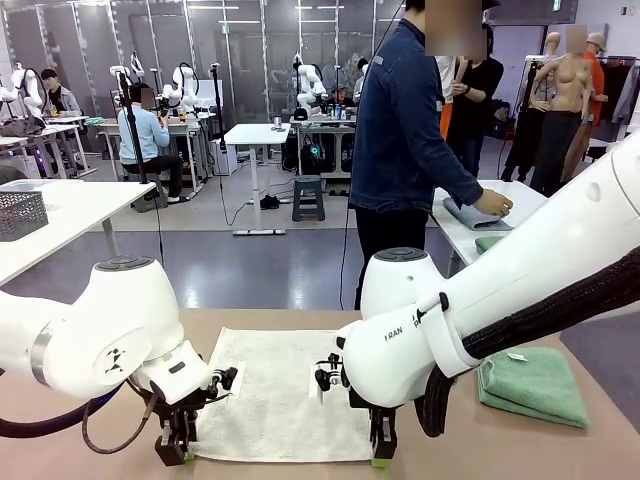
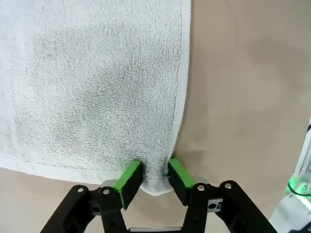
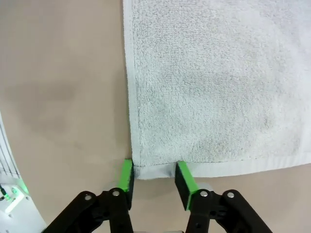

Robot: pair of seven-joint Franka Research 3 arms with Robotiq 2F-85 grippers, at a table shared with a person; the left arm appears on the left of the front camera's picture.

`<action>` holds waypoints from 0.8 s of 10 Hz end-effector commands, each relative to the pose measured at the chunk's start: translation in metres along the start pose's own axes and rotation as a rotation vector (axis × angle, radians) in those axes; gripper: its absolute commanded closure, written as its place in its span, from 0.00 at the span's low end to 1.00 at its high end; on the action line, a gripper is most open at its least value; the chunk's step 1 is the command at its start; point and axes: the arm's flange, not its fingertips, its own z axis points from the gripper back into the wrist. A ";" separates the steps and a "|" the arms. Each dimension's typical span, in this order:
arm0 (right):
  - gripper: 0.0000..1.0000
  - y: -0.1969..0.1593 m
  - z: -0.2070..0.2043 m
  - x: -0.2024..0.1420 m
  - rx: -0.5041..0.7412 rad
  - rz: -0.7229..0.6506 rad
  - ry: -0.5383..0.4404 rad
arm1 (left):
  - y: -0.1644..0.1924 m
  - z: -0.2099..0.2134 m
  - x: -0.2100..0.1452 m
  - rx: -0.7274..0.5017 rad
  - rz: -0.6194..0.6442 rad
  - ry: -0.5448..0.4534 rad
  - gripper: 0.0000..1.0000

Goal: Fold the towels and place them in the basket.
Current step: When a person lays out a Towel with hook on the table, fold it in half twice.

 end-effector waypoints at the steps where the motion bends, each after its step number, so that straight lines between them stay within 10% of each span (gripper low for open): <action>1: 0.97 0.003 -0.006 0.003 0.002 -0.023 0.007 | 0.001 -0.006 -0.006 -0.034 -0.006 -0.015 1.00; 8: 1.00 0.012 0.030 0.004 -0.010 -0.036 -0.016 | -0.019 0.037 -0.006 -0.066 -0.016 -0.062 1.00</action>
